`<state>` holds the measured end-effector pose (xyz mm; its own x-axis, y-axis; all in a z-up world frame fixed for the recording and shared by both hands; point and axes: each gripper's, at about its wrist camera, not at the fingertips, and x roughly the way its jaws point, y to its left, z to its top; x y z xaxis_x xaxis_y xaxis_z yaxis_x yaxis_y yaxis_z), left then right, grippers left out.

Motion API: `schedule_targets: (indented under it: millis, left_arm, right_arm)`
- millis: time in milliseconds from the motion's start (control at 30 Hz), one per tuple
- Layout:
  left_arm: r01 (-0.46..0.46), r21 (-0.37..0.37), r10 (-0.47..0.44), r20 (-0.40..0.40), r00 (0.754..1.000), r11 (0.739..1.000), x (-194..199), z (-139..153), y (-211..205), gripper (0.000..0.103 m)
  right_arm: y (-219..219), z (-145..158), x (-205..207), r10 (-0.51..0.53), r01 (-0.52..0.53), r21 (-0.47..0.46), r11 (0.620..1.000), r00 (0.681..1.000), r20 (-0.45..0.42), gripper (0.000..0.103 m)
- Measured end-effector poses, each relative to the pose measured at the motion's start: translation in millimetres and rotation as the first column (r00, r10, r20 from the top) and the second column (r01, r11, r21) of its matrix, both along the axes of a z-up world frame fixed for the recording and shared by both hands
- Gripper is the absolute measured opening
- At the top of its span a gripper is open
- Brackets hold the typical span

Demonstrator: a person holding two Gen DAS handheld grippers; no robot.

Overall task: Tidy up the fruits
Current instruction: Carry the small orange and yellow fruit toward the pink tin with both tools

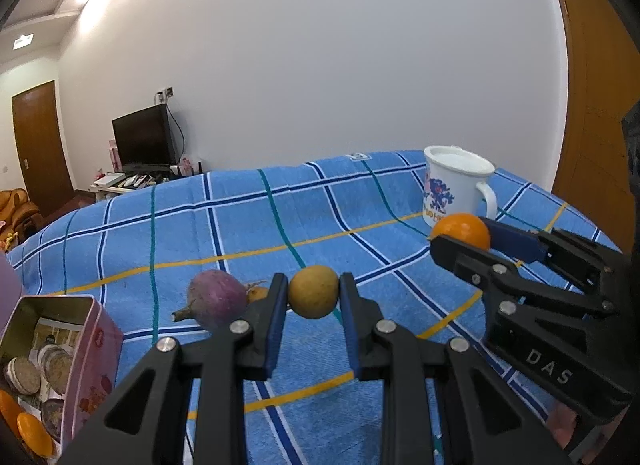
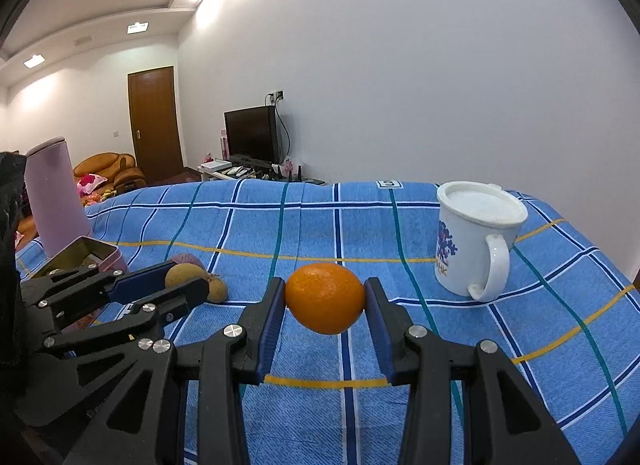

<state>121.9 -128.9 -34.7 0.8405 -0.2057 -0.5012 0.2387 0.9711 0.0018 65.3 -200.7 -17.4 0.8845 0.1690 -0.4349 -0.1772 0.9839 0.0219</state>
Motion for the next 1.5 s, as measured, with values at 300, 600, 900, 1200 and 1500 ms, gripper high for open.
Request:
schedule_targets:
  millis: [300, 600, 900, 1200, 1500]
  left_arm:
    - [-0.009, -0.020, 0.010, 0.034, 0.999, 1.000, -7.4, 2.2, 5.5, 0.027]
    - [-0.021, -0.034, 0.023, 0.059, 0.998, 0.999, -14.3, 4.2, 10.8, 0.027]
    - [-0.039, -0.040, 0.042, 0.081, 0.996, 0.998, -22.0, 6.5, 16.6, 0.027]
    - [-0.050, -0.022, 0.052, 0.096, 0.994, 0.998, -29.3, 7.6, 17.9, 0.027]
    - [-0.052, -0.028, 0.055, 0.083, 0.995, 0.998, -32.6, 7.0, 25.2, 0.027]
  right_arm:
    - [1.8, 1.7, -4.6, 0.007, -0.007, -0.007, 1.000, 1.000, 0.030, 0.042]
    - [3.0, 3.4, -10.6, 0.006, -0.005, -0.016, 1.000, 0.998, 0.060, 0.042]
    - [9.3, 6.0, -16.5, 0.026, -0.024, -0.025, 0.999, 0.996, 0.089, 0.042]
    - [11.0, 6.3, -17.9, 0.032, -0.030, -0.024, 0.999, 0.994, 0.100, 0.042]
    - [14.2, 7.2, -20.6, 0.051, -0.049, -0.019, 0.999, 0.992, 0.113, 0.042]
